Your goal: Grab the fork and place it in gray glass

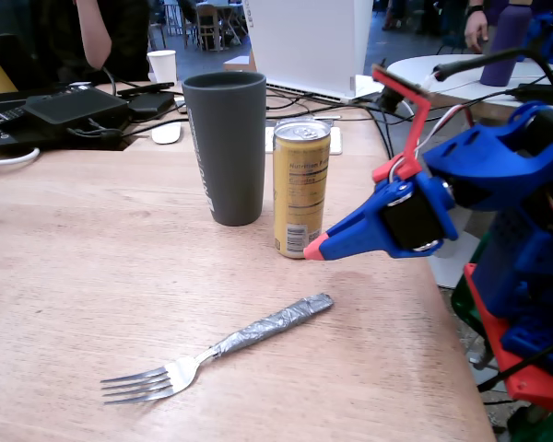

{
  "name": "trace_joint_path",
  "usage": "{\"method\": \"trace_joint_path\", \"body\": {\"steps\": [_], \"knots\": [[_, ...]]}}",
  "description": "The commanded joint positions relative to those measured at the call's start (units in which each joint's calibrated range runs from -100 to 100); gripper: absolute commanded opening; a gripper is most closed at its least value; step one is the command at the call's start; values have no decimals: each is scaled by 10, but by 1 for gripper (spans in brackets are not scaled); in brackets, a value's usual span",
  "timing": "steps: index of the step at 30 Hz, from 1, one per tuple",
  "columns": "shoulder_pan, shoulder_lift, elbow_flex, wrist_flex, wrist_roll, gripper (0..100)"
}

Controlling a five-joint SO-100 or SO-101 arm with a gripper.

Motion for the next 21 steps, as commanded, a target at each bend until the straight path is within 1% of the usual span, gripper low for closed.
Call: {"method": "trace_joint_path", "body": {"steps": [1, 21], "knots": [[0, -7, 4, -10, 2, 0], [0, -7, 4, -7, 0, 0]]}}
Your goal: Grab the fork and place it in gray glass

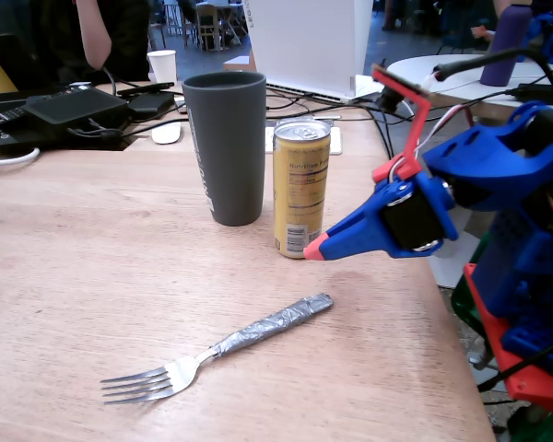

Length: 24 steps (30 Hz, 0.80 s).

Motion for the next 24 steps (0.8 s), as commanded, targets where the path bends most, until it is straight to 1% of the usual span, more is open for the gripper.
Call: {"method": "trace_joint_path", "body": {"steps": [1, 10, 13, 16, 17, 20, 24], "knots": [[0, -7, 4, -7, 1, 0], [-4, 2, -10, -15, 4, 0], [-9, 55, -100, -5, 4, 0], [-60, 159, -214, -5, 7, 0], [-78, 189, -251, -4, 17, 0], [-90, 256, -318, 50, 51, 0], [-92, 301, -434, 181, 79, 0]]}}
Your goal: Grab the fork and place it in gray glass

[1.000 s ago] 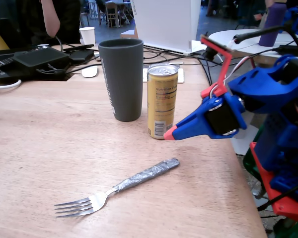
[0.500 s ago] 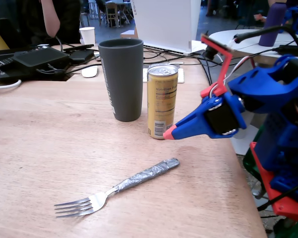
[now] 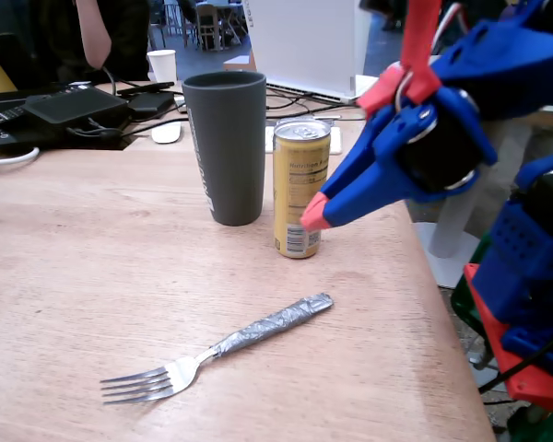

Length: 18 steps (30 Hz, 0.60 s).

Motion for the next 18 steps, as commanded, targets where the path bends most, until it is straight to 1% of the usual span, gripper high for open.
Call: {"method": "trace_joint_path", "body": {"steps": [1, 4, 7, 9, 11, 13, 15, 18], "knots": [[-5, 38, -104, 92, 20, 0], [-4, 66, -140, 130, 67, 0], [-5, 66, -131, 131, 129, 0], [-5, 68, -131, 131, 156, 0], [-31, 69, -130, 131, 178, 0], [-54, 74, -130, 131, 188, 0], [-88, 99, -130, 131, 185, 0], [-169, 111, -129, 131, 182, 0]]}}
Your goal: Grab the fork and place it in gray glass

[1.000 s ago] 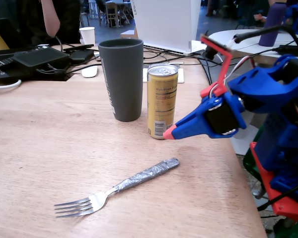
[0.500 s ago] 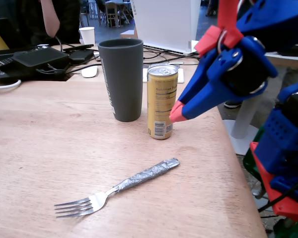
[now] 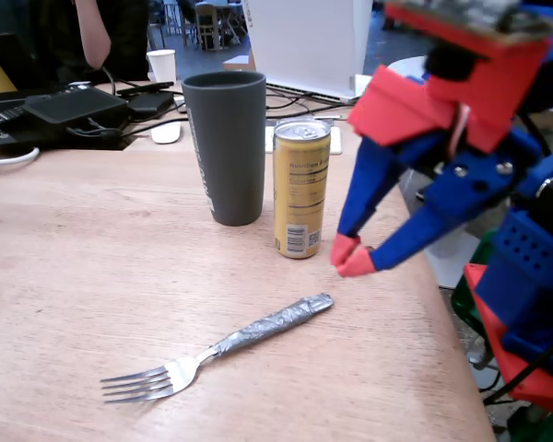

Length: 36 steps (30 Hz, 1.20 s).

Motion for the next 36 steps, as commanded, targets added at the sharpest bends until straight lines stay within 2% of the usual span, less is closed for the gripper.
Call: {"method": "trace_joint_path", "body": {"steps": [1, 23, 26, 27, 30, 36], "knots": [[-61, 3, -19, 1, -1, 0], [-37, 158, -36, -15, 4, 0], [-12, 239, -73, -91, -1, 0], [0, 263, -84, -113, -1, 1], [26, 292, -98, -127, -1, 15], [131, 327, -99, -127, -1, 16]]}}
